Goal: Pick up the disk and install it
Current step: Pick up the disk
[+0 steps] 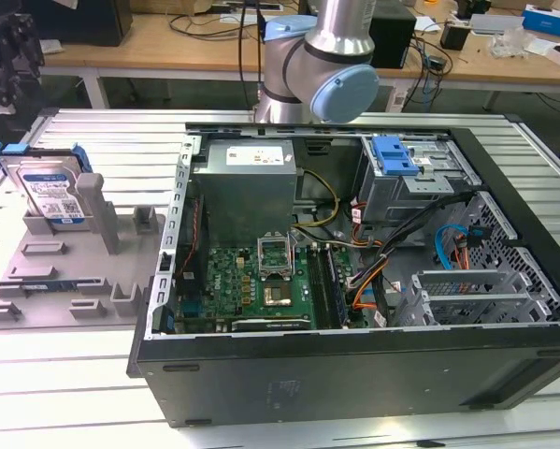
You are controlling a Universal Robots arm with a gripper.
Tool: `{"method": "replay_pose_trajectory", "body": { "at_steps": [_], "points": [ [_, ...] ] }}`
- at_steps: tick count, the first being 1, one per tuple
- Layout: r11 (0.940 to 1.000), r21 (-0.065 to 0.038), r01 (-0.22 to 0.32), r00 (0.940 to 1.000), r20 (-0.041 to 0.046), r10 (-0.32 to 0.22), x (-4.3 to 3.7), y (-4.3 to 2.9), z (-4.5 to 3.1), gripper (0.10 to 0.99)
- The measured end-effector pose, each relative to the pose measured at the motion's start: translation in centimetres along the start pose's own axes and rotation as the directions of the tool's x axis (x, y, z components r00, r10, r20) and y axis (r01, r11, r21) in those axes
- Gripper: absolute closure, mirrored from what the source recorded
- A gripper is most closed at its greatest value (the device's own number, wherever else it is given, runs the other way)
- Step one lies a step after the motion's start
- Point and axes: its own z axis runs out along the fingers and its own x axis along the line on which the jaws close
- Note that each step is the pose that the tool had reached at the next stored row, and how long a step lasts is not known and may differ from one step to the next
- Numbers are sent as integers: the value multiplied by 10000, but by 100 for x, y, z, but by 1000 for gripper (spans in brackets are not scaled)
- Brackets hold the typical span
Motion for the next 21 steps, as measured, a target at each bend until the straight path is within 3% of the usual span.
{"method": "replay_pose_trajectory", "body": {
  "at_steps": [4, 21],
  "points": [
    [10000, 1, -47, 10000, 1, 47, -5, 67, 37, 486],
    [10000, 0, -48, 10000, 0, 48, -7, 203, 230, 486]
  ]
}}
